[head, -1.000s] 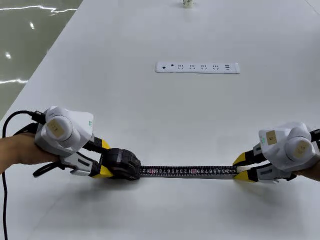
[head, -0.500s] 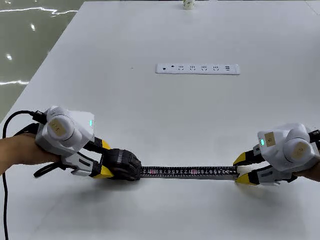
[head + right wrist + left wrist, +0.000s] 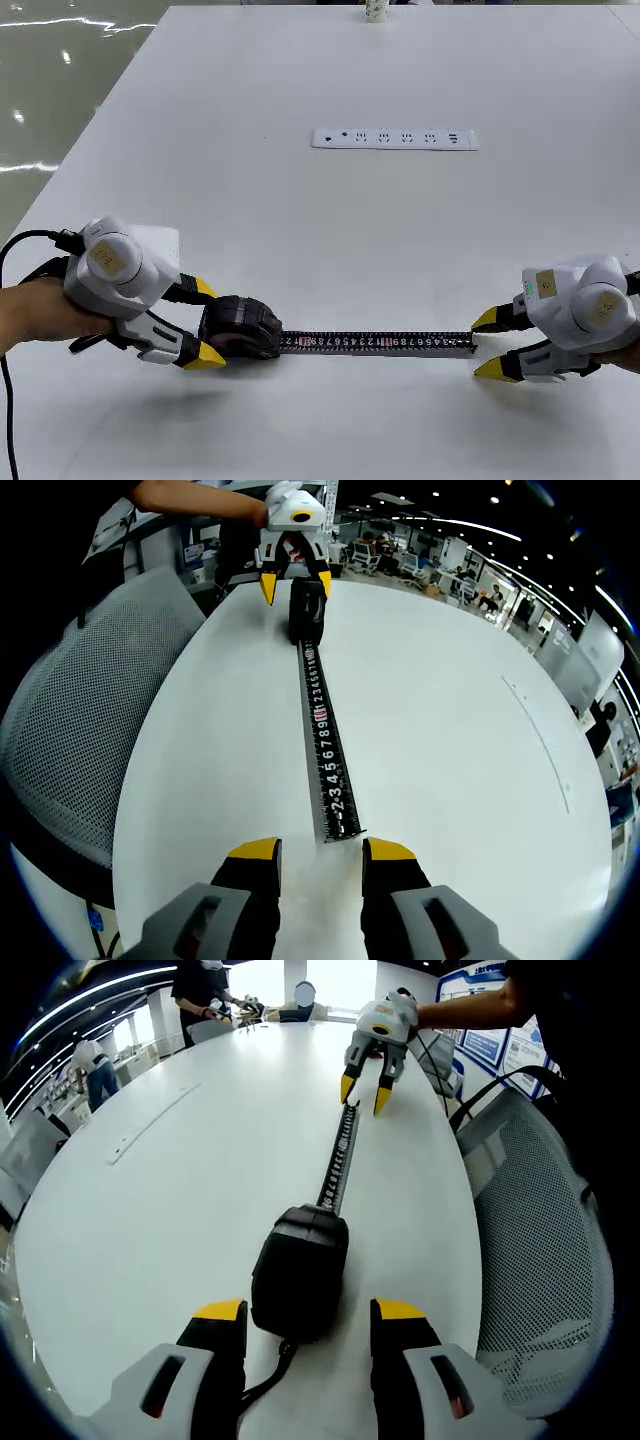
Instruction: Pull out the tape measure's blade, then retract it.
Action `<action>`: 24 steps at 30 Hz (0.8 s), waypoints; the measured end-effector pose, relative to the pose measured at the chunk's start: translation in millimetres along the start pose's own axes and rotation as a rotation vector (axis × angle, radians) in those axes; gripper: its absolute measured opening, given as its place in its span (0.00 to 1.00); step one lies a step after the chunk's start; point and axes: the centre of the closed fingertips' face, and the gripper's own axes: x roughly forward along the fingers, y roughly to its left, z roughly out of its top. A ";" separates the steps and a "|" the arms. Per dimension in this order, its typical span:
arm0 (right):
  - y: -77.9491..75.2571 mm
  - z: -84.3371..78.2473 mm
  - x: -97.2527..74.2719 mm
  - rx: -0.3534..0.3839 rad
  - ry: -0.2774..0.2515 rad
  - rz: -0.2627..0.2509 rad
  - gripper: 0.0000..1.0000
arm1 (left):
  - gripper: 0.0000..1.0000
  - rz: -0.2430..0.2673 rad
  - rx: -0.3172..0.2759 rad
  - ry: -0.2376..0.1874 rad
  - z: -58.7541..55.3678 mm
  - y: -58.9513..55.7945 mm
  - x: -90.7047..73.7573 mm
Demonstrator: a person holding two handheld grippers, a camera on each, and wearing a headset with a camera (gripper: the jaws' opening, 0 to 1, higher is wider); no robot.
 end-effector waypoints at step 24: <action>25.2 3.6 -8.6 0.184 -0.074 -0.093 0.46 | 0.64 0.069 -0.195 -0.091 -16.0 -32.0 -4.6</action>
